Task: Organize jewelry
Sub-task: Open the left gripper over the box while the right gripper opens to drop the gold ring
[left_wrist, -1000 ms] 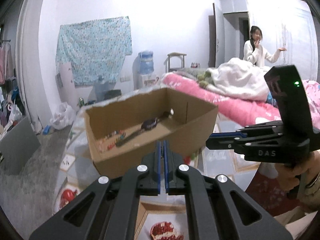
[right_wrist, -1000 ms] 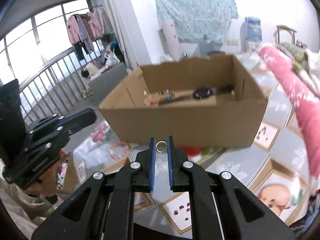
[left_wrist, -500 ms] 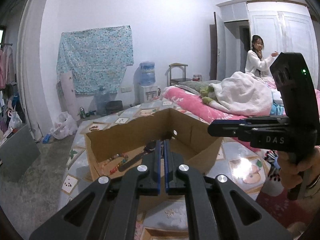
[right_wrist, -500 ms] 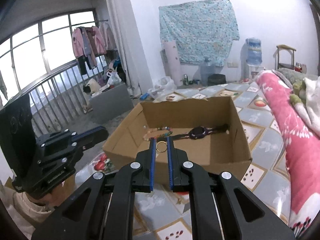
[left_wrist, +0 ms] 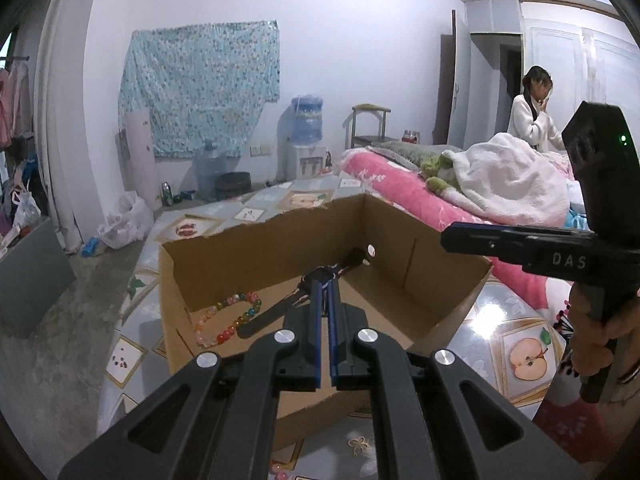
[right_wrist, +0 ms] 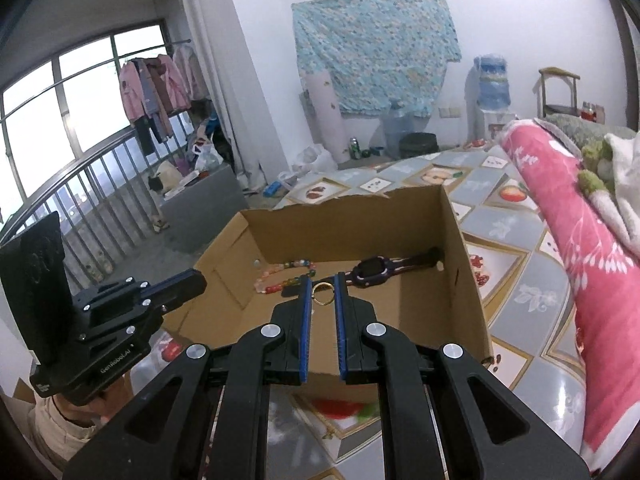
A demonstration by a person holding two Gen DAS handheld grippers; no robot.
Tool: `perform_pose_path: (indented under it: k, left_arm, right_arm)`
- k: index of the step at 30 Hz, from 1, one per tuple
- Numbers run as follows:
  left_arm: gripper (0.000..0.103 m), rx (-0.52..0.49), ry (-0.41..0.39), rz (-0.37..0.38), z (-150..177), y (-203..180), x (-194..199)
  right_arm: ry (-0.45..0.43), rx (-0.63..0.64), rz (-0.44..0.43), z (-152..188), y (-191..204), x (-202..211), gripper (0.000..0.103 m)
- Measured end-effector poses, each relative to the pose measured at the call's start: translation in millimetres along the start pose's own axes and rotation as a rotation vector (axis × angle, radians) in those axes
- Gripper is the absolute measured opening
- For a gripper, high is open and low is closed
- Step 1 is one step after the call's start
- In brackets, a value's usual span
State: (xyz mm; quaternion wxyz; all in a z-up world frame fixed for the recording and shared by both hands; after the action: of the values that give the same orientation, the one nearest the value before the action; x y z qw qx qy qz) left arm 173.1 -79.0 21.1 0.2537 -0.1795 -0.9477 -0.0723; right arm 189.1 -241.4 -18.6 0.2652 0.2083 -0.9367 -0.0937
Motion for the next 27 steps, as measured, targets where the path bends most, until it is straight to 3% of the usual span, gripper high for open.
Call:
perform_pose_path:
  k: [9,19,27]
  left_arm:
    - [0.002,0.082,0.071,0.031,3.9,13.1,-20.0]
    - [0.003,0.222,0.199,0.154,8.4,25.2,-51.9]
    - [0.005,0.238,0.239,0.234,-2.3,10.1,-76.0]
  right_arm:
    - [0.013,-0.038,0.009,0.2,-16.3,-2.3,0.009]
    - [0.094,-0.069,-0.062,0.6,-22.6,-28.8,0.009]
    - [0.108,-0.072,-0.06,-1.5,-27.7,-42.2,0.012]
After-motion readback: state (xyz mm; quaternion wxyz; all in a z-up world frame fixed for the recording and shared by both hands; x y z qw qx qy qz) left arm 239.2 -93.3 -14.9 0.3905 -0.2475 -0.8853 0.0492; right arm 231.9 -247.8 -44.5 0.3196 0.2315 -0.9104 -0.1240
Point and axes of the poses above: each gripper's, at about its wrist camera, not at the fingertips, and x roughly against the way its jaws point, y to its left, z to its underside, the point moved 6 cm from there along -x, roughly the way its jaws point, and after that the axes turned 7 degrees about -z, right-handed, at the moved point
